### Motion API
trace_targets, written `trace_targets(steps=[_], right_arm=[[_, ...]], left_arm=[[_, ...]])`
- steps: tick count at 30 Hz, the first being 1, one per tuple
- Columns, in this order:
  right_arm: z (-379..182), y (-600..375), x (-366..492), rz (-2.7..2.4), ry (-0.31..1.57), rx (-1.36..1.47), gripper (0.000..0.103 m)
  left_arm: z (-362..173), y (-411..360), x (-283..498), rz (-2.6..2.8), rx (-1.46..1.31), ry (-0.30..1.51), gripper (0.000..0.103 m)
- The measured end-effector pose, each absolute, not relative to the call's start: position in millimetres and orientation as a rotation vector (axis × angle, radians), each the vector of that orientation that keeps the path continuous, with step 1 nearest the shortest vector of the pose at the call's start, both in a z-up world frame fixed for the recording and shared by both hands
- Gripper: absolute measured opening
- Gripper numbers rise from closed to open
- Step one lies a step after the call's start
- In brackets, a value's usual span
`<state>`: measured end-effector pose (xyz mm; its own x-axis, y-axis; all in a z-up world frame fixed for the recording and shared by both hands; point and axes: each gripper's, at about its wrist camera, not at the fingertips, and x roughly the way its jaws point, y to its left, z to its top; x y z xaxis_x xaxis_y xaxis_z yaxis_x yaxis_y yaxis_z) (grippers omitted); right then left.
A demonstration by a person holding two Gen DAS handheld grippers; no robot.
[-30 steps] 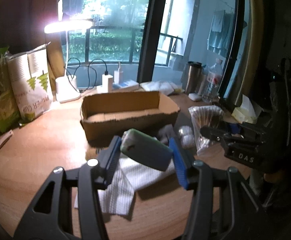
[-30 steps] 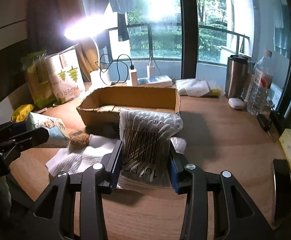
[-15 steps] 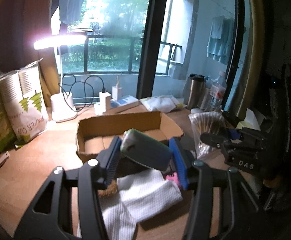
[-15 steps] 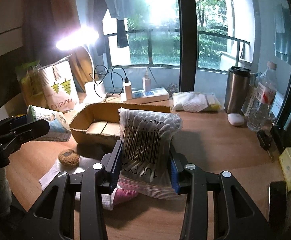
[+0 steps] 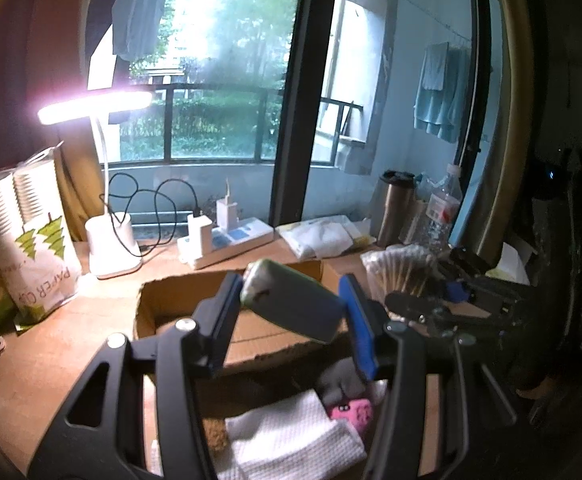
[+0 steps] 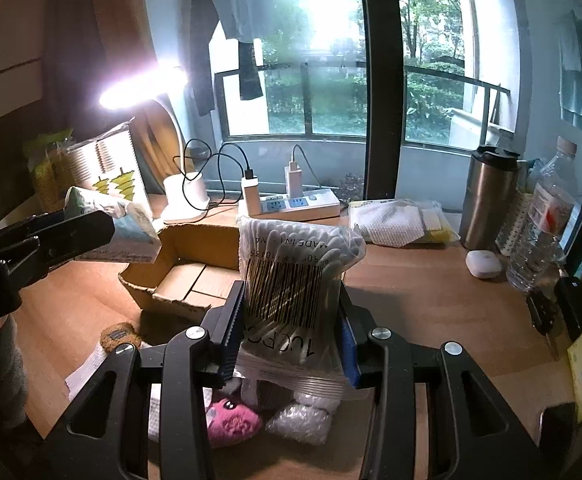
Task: Organize soft objects
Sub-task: 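Lift the cotton swab pack with the right gripper while the left gripper grasps the tissue pack, then drop the swab pack and tissue pack into the cardboard box, opening both grippers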
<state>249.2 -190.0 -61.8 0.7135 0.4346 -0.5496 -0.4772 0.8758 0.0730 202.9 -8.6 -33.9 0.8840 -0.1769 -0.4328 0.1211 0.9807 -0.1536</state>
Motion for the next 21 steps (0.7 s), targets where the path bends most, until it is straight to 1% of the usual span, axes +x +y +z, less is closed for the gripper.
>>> trace_targets(steps=[10,21], right_arm=[[-65,-188,276,0.527,0.586,-0.065,0.043],[-79,-186,303,0.545,0.613,-0.042,0.043]], left_arm=[[-42,-20,234,-0.156,-0.132,0.459,0.051],[-71,-27,275,-0.174,-0.161,0.525,0.051]])
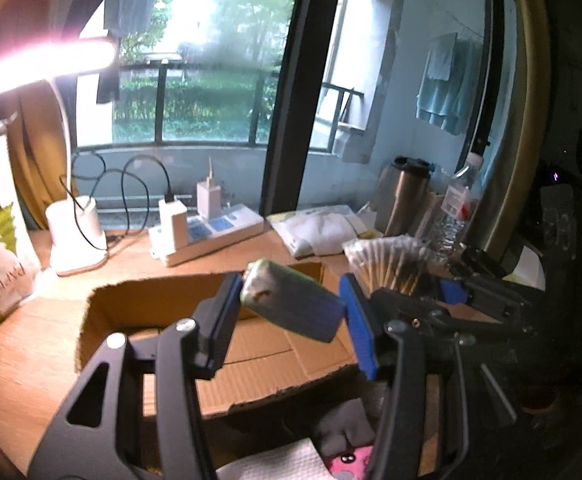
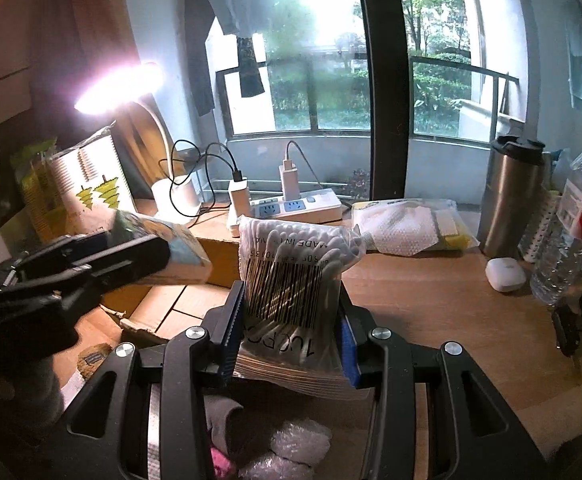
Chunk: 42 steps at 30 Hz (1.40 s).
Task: Organize soft objects
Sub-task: 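Drop the swab pack and tissue pack into the cardboard box, opening both grippers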
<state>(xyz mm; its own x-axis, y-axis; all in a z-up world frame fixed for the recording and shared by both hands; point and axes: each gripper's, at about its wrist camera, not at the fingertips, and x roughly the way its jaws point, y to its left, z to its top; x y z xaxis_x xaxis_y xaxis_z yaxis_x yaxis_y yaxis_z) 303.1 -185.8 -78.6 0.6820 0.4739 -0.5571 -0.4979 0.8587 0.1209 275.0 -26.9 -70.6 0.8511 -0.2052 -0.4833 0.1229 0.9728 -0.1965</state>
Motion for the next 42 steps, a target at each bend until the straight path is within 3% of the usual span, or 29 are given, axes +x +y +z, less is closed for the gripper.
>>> trace_targets(steps=[18,21,24,29,42], right_arm=[[-112,-169,336,0.591,0.708,-0.029,0.043],[-115,-169,338,0.594,0.727,-0.01,0.043],[-116,-166,340,0.591,0.737,-0.005,0.045],[-111,-167,337,0.579,0.734,0.007,0.064],[-82,-174,286,0.543,0.672,-0.009,0.065]], left_arm=[[-139,-5,320,-0.156,-0.336,0.778,0.054],[-136,-5,316,-0.143,-0.328,0.777,0.059],[-133,-2,311,-0.133,-0.329,0.769,0.074],[-122,4,300,-0.114,-0.324,0.752,0.076],[-92,15,246,-0.081,-0.297,0.667,0.08]])
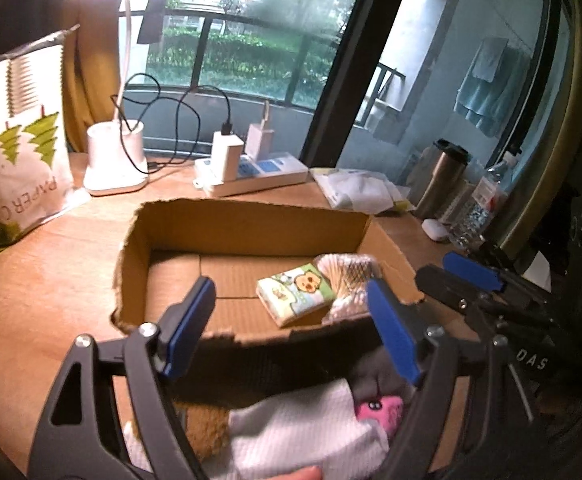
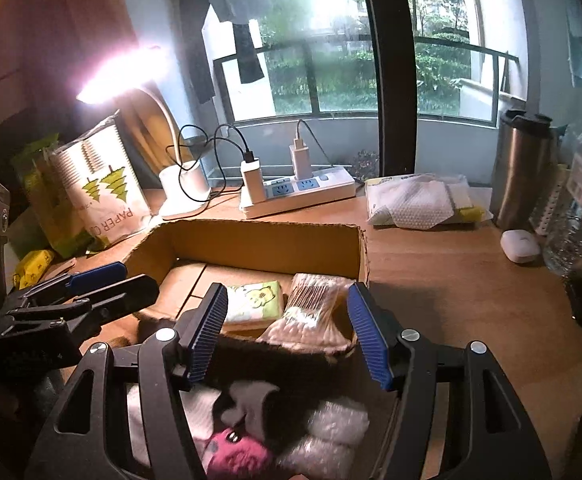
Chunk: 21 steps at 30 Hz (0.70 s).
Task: Organize soft objects
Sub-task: 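Drop the swab pack and tissue pack into the cardboard box, opening both grippers, then lower the right gripper onto the white waffle towel and pinch it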
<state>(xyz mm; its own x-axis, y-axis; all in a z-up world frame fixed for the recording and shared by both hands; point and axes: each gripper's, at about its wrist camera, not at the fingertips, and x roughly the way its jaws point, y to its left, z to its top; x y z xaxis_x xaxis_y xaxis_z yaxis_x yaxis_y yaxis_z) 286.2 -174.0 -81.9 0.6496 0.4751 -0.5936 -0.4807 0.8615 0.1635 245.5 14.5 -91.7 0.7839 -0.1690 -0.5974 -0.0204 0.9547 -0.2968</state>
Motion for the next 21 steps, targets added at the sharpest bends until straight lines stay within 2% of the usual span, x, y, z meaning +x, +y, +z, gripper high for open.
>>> trace_targets(steps=[9,21], right_arm=[[-65,-175,250,0.529,0.632,-0.02,0.065],[-68,-168,223,0.519,0.649,-0.047,0.065]], left_arm=[[-77,16,210,-0.092,-0.264,0.619,0.08],[-80,30,178,-0.084,-0.267,0.611,0.08]])
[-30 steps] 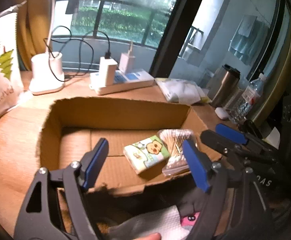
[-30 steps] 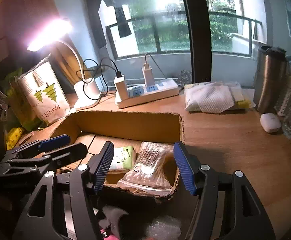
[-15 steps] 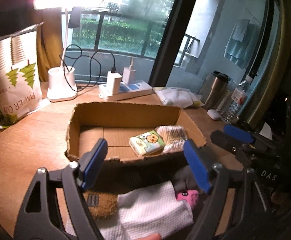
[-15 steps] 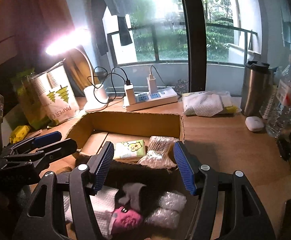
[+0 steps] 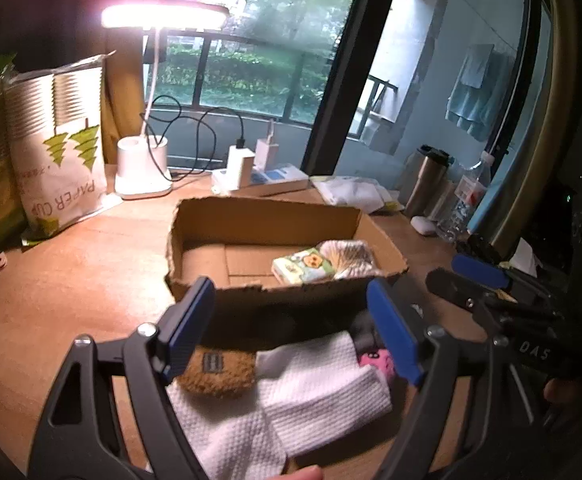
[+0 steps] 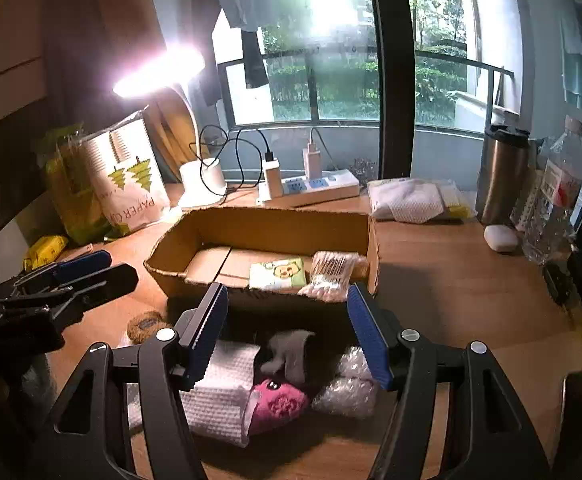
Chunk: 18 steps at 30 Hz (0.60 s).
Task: Organize soft objects
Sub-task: 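Lower the right gripper onto the white waffle towel and pinch it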
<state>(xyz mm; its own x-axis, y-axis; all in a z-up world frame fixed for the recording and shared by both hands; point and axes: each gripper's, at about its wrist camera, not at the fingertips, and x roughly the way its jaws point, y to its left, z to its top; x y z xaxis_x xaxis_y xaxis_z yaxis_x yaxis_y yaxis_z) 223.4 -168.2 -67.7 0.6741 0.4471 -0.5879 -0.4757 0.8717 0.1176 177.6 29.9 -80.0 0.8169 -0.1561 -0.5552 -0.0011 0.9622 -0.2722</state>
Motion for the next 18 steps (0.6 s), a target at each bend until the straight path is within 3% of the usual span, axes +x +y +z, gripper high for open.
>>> trace_targets(steps=[18], right_arm=[[-110,-130,189,0.582,0.751,-0.095,0.065]], left_arm=[[-122,55,137,-0.05,-0.315,0.685,0.08]])
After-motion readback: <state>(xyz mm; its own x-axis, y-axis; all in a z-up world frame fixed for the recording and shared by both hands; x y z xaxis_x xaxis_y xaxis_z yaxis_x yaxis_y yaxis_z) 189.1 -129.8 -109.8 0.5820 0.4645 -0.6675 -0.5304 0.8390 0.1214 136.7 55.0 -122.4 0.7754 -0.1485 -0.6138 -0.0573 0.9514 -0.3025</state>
